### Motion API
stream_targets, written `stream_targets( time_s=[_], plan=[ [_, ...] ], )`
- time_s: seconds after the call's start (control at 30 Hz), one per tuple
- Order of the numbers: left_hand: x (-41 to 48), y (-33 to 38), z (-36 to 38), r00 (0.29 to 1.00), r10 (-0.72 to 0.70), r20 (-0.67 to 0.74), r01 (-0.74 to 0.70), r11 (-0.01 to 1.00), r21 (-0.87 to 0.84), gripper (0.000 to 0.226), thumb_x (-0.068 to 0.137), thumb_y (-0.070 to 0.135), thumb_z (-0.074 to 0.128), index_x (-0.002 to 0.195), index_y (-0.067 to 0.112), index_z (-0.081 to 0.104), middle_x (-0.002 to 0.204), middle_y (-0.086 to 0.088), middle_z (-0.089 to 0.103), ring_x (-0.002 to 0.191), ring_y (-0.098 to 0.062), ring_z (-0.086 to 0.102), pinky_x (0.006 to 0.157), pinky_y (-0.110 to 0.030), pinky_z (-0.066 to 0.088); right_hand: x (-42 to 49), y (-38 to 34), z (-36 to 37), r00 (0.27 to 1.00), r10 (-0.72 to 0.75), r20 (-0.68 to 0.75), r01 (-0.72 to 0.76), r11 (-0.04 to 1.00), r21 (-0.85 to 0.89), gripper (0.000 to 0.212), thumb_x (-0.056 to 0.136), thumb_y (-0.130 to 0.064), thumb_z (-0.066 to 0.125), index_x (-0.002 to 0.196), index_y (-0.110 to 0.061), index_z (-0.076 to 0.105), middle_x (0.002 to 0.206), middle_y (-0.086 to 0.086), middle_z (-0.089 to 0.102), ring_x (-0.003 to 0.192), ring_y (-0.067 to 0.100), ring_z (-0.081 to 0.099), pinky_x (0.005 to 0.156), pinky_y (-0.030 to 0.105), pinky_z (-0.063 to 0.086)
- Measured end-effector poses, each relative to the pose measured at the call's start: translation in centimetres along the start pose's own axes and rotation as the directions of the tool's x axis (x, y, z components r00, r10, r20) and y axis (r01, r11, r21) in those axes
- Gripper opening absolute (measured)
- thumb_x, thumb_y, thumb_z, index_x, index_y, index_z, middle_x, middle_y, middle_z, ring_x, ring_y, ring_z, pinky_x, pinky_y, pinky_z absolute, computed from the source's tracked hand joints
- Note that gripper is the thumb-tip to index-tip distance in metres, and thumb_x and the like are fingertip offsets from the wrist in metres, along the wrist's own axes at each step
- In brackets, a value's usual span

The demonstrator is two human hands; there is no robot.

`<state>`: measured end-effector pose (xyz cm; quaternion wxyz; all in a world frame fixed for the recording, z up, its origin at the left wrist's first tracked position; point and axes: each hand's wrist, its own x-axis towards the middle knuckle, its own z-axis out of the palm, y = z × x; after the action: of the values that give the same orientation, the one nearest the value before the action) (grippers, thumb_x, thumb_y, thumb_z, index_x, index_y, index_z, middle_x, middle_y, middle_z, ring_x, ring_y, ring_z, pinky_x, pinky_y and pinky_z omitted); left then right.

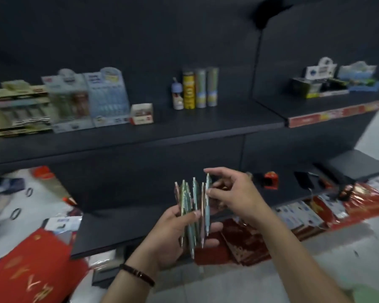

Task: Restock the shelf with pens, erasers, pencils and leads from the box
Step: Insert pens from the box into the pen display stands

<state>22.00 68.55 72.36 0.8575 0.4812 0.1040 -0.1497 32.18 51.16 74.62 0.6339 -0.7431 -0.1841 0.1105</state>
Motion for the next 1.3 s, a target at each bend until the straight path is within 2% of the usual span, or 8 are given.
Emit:
stream_targets(
  time_s=[0.23,0.4,0.6,0.8,0.87,1.0,1.17,1.3],
  plan=[
    [-2.5,8.7,-10.4,0.987,0.134,-0.09,-0.131,0.991,0.043,0.036,0.111,0.012,0.046,0.144,0.011,0.058,0.137,-0.018,0.07,0.12,-0.046,0.07,0.087,-0.057,0.064,9.6,-4.2,12.2,0.97,-0.043,0.24,0.047,0.999,-0.013,0.044,0.093,-0.008,0.08,0.124,-0.039,0.073,0.095,0.015,0.076,0.078,0.028,0.078,0.063,0.034,0.059],
    [-2.5,14.5,-15.9,0.935,0.24,-0.261,-0.231,0.971,0.066,0.03,0.11,0.012,0.047,0.135,0.008,0.063,0.127,-0.017,0.075,0.109,-0.043,0.075,0.076,-0.048,0.067,17.6,-6.9,19.3,0.928,-0.056,0.368,0.04,0.998,0.053,0.037,0.094,-0.003,0.077,0.124,-0.025,0.076,0.081,0.007,0.075,0.072,0.024,0.073,0.061,0.037,0.056],
    [0.0,20.9,-21.7,0.839,0.356,-0.411,-0.353,0.932,0.086,0.025,0.109,0.009,0.05,0.129,0.004,0.064,0.122,-0.022,0.075,0.099,-0.042,0.077,0.07,-0.051,0.066,27.0,-9.7,25.1,0.868,-0.163,0.47,0.098,0.982,0.16,0.032,0.096,-0.003,0.075,0.121,-0.023,0.077,0.087,0.014,0.078,0.073,0.025,0.075,0.06,0.034,0.056],
    [2.9,26.6,-27.3,0.682,0.455,-0.573,-0.465,0.874,0.14,0.028,0.108,0.007,0.052,0.135,0.005,0.057,0.116,-0.022,0.076,0.095,-0.042,0.078,0.064,-0.041,0.064,35.7,-13.0,29.1,0.873,-0.29,0.393,0.225,0.953,0.203,0.029,0.094,-0.009,0.079,0.119,-0.025,0.077,0.082,0.018,0.078,0.074,0.041,0.074,0.069,0.05,0.063],
    [3.3,28.4,-29.1,0.65,0.47,-0.598,-0.484,0.862,0.152,0.028,0.107,0.008,0.053,0.134,-0.002,0.053,0.114,-0.024,0.077,0.089,-0.039,0.079,0.062,-0.038,0.063,38.1,-13.9,30.3,0.885,-0.304,0.352,0.255,0.95,0.18,0.03,0.094,-0.009,0.08,0.119,-0.026,0.076,0.081,0.012,0.079,0.076,0.032,0.078,0.07,0.046,0.064],
    [3.8,32.0,-32.6,0.634,0.486,-0.601,-0.519,0.844,0.135,0.033,0.103,0.009,0.056,0.131,-0.009,0.053,0.111,-0.029,0.076,0.083,-0.037,0.079,0.064,-0.041,0.064,41.9,-15.5,32.6,0.909,-0.358,0.215,0.347,0.934,0.087,0.027,0.094,-0.008,0.08,0.115,-0.025,0.075,0.079,0.001,0.08,0.073,0.015,0.079,0.069,0.033,0.066],
    [4.4,36.2,-38.0,0.649,0.504,-0.569,-0.504,0.846,0.175,0.041,0.097,0.018,0.063,0.131,-0.006,0.062,0.119,-0.029,0.074,0.094,-0.039,0.078,0.078,-0.049,0.065,46.0,-15.8,36.7,0.857,-0.508,0.091,0.516,0.85,-0.11,0.018,0.093,-0.018,0.081,0.108,-0.029,0.078,0.081,-0.007,0.078,0.076,0.006,0.077,0.073,0.034,0.065],
    [5.1,39.1,-43.0,0.72,0.463,-0.516,-0.434,0.881,0.185,0.034,0.106,0.013,0.056,0.136,-0.003,0.06,0.126,-0.023,0.074,0.105,-0.041,0.076,0.087,-0.054,0.064,48.3,-16.6,40.6,0.821,-0.57,0.038,0.553,0.776,-0.305,0.014,0.092,-0.02,0.082,0.105,-0.026,0.081,0.081,-0.024,0.067,0.077,-0.011,0.066,0.072,0.007,0.051]
  ],
)
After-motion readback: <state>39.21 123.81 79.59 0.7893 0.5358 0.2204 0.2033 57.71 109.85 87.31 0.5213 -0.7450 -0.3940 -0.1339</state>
